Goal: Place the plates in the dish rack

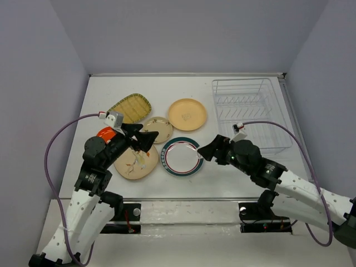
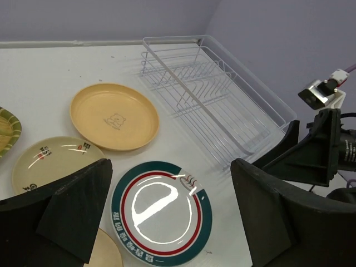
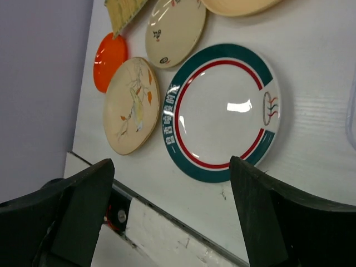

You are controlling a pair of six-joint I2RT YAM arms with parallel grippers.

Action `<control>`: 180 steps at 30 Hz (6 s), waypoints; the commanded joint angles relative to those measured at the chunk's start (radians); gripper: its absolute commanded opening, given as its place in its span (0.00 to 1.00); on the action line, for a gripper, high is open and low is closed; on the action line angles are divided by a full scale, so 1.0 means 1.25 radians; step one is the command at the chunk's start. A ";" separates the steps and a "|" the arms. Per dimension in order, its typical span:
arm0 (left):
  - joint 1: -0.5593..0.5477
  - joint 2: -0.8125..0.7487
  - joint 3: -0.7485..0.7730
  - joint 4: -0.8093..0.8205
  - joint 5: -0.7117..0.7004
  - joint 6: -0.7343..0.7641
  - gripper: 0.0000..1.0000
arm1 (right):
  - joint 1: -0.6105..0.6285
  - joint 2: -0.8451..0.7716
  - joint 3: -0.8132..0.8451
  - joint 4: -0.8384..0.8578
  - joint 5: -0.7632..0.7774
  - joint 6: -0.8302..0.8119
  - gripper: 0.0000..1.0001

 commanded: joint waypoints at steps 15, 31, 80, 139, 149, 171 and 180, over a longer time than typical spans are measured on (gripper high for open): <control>0.003 -0.016 0.016 0.056 0.060 0.010 0.99 | 0.175 0.149 -0.161 0.089 0.337 0.418 0.78; -0.009 -0.025 0.021 0.039 0.028 0.017 0.99 | 0.192 0.457 -0.081 0.239 0.338 0.489 0.52; -0.047 -0.064 0.020 0.036 0.001 0.014 0.99 | -0.390 0.353 0.622 0.052 0.508 -0.786 0.07; -0.115 -0.064 0.036 -0.004 -0.086 0.027 0.99 | -0.617 0.521 0.642 0.067 0.186 -0.700 0.66; -0.078 -0.077 0.056 -0.058 -0.271 0.057 0.99 | -0.155 0.522 0.485 0.116 -0.005 -0.258 0.53; -0.077 -0.096 0.048 -0.067 -0.361 0.059 0.99 | 0.084 0.990 0.390 0.477 -0.328 0.041 0.54; -0.077 -0.099 0.047 -0.063 -0.348 0.058 0.99 | 0.084 1.096 0.430 0.542 -0.369 0.112 0.31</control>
